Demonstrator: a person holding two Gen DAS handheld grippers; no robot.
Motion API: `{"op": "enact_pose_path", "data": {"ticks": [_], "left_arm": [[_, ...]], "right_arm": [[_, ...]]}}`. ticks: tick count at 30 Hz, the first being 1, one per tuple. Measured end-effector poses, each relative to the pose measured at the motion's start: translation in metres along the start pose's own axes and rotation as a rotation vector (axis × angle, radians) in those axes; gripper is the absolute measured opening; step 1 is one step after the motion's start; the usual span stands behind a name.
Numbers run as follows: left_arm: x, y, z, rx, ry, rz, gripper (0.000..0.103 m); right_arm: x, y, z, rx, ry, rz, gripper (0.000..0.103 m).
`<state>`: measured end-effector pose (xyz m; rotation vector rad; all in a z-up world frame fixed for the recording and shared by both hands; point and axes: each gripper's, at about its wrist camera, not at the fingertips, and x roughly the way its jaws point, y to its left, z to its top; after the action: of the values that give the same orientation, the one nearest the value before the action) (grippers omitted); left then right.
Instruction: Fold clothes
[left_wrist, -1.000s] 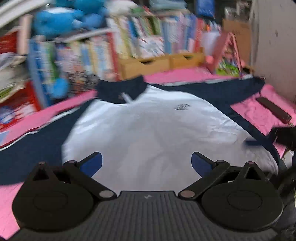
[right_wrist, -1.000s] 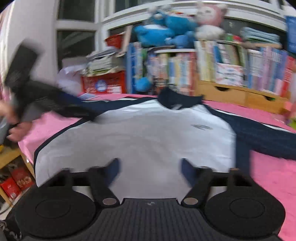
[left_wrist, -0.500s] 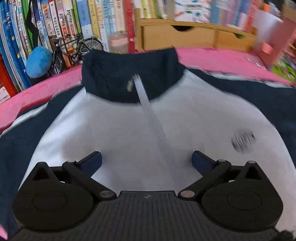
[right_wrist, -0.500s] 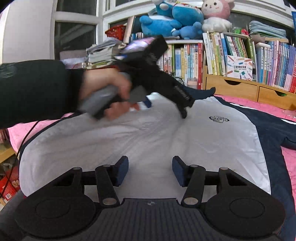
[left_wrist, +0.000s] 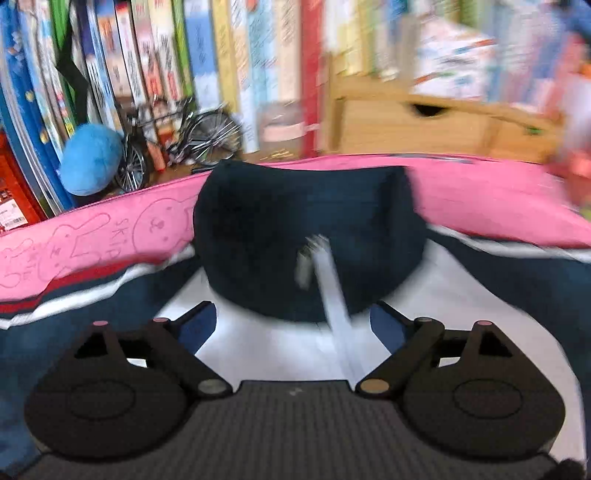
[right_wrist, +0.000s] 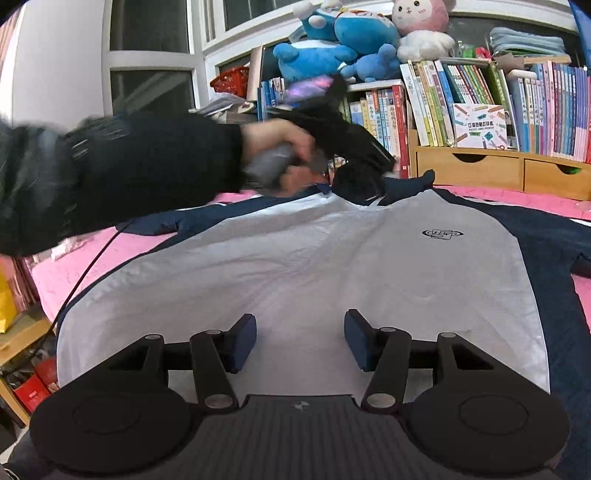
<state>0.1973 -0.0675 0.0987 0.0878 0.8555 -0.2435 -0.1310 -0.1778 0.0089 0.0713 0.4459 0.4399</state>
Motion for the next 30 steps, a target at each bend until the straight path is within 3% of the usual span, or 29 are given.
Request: {"op": "enact_pose_path", "data": {"ticks": [3,6,8,10,14,26,30], "left_arm": [[-0.052,-0.009,-0.048,0.067,-0.015,-0.095,0.091],[-0.076,-0.016,-0.090,0.101,0.026,-0.172,0.092],[-0.071,-0.019,-0.103,0.112,0.067,-0.185,0.092],[-0.057,-0.024,-0.105,0.141,0.068,-0.135,0.094],[-0.028,-0.026,-0.085,0.148,0.057,-0.072,0.103],[0.071,0.007,0.020,0.006,0.043,0.051,0.103],[0.072,0.008,0.036,-0.026,0.098,0.087,0.103]], "right_arm": [[-0.001,0.000,-0.001,0.001,-0.006,0.001,0.054],[-0.001,0.000,-0.001,-0.004,-0.009,-0.001,0.054],[-0.001,0.000,-0.001,-0.005,-0.009,-0.002,0.054],[-0.001,0.000,-0.001,-0.005,-0.009,-0.004,0.054],[-0.001,-0.001,-0.001,0.004,-0.015,0.001,0.054],[-0.003,-0.017,0.000,0.103,-0.035,0.072,0.055],[-0.005,-0.020,-0.001,0.136,-0.039,0.083,0.055]]}}
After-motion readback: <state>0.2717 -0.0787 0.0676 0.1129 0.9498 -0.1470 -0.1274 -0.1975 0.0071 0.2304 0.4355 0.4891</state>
